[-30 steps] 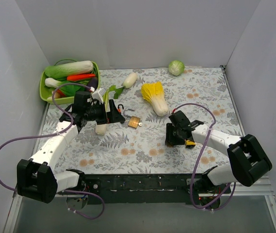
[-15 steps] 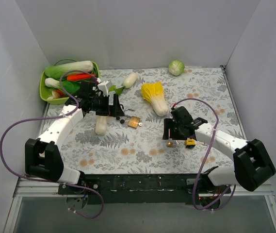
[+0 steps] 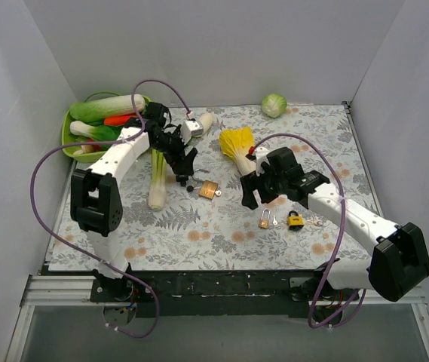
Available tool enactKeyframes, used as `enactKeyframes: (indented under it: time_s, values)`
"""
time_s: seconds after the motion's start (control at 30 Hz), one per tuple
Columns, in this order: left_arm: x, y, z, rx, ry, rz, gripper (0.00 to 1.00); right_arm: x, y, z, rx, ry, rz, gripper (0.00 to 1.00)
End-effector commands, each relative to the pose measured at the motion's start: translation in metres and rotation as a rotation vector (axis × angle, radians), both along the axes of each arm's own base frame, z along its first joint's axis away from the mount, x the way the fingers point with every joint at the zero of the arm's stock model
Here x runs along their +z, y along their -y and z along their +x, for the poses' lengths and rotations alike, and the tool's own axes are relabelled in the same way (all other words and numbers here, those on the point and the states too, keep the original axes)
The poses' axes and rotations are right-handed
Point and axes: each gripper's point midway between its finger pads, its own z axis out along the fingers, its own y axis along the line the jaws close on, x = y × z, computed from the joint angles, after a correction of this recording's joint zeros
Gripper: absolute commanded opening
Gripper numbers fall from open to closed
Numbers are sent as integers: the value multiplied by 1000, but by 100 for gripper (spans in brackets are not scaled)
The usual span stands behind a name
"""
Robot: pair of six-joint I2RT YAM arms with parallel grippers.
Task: Lock with the key
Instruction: Pick up the lock from the center of the board.
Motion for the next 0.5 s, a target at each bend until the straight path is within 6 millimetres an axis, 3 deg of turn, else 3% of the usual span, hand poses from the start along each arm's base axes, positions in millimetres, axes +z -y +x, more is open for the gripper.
enactKeyframes:
  time_s: [0.0,0.03,0.1,0.2,0.47]
  values:
    - [-13,-3,-18,-490,155,47,85,26,-13,6,208,99,4,89]
    - [-20,-1,-16,-509,142,35,86,30,-12,10,210,101,8,90]
    - [-14,10,-13,-539,159,-20,91,30,-8,14,214,100,3,91]
    - [-30,12,-14,-643,180,-1,98,29,3,20,192,71,5,91]
    - [-67,42,-10,-746,215,14,98,25,28,33,113,-63,87,91]
